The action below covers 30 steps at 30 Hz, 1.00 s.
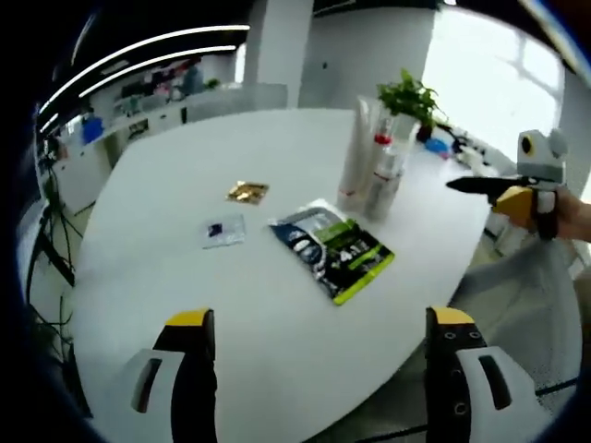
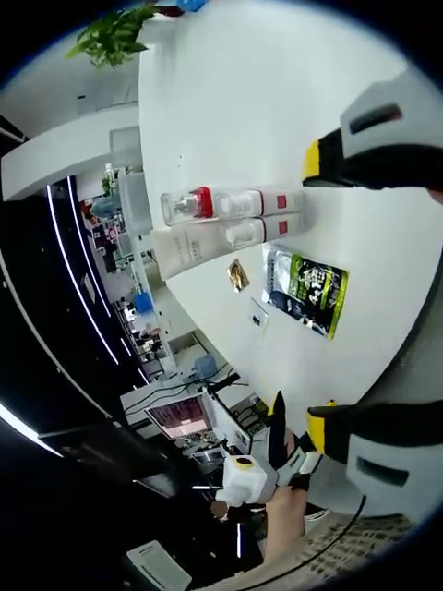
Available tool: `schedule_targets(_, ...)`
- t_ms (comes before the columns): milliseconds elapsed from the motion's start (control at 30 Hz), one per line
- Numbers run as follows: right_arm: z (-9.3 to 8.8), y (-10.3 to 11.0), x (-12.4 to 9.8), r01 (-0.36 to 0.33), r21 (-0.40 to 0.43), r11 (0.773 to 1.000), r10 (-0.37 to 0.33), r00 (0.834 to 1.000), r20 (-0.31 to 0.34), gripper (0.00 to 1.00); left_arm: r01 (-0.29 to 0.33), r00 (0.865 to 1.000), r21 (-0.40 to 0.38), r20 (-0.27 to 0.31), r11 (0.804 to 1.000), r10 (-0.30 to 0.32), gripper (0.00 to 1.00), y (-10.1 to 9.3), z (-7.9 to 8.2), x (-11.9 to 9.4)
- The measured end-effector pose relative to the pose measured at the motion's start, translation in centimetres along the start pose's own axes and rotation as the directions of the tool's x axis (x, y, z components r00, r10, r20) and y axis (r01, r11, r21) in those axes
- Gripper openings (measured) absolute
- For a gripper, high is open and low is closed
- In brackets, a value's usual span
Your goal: Arrange the skincare products in the storage area until every visible bottle or jar stands upright without overlapping.
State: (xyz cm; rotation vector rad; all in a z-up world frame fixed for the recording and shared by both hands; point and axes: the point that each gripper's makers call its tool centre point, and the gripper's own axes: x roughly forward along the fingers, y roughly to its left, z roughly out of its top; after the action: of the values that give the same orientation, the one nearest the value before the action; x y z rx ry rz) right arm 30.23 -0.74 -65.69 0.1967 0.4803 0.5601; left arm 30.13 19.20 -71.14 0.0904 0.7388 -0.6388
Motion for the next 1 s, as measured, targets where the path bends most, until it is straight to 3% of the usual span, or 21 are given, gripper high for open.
schedule_targets(467, -0.3, 0.5, 0.1, -0.016, -0.020, 1.000, 0.016, 1.000, -0.020, 0.98, 0.013, 0.999, 0.002, 0.038, 1.000, -0.013, 0.94, 0.8, -0.9, -3.0)
schedule_targets(700, -0.5, 0.5, 0.2, -0.018, -0.026, 0.999, 0.017, 0.999, -0.029, 0.98, 0.030, 0.997, 0.009, 0.077, 1.000, -0.031, 0.93, 0.5, -0.3, -3.3)
schedule_targets(1000, -0.4, 0.3, 0.1, -0.009, -0.021, 1.000, 0.008, 1.000, -0.025, 0.97, 0.025, 0.998, 0.032, 0.065, 0.999, -0.027, 0.92, 0.5, -0.6, -3.2)
